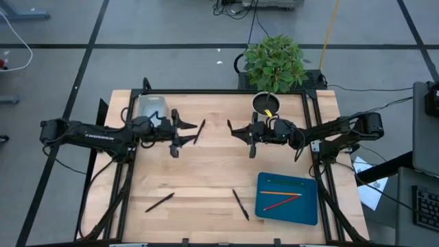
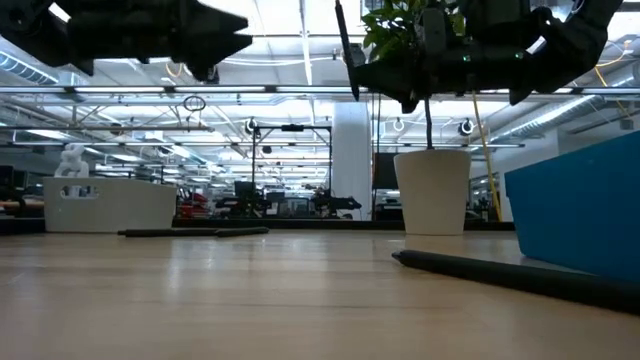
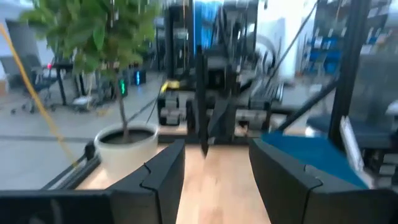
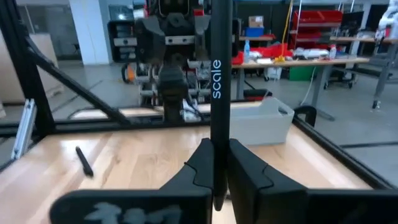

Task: Sort pens & pencils
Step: Put the black pen into the white bin

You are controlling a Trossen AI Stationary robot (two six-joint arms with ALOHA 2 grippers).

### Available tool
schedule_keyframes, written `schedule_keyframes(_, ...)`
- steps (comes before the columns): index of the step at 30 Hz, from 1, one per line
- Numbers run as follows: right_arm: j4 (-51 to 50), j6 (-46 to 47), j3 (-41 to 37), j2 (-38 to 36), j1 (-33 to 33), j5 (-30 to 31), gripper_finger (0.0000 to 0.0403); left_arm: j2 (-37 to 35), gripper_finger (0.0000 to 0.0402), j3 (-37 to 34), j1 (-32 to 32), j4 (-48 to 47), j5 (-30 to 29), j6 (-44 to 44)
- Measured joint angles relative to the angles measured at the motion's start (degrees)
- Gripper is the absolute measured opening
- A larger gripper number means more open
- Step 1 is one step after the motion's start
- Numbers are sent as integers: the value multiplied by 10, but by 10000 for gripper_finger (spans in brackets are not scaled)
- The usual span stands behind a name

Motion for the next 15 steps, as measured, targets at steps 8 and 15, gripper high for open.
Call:
schedule_keyframes(8, 11, 6, 46, 45, 13, 1, 10, 158, 186, 0, -8, 236, 0, -44)
schedule_keyframes(15, 7, 17, 92, 104, 23, -3, 10, 202, 186, 25, -8, 235, 30, -66)
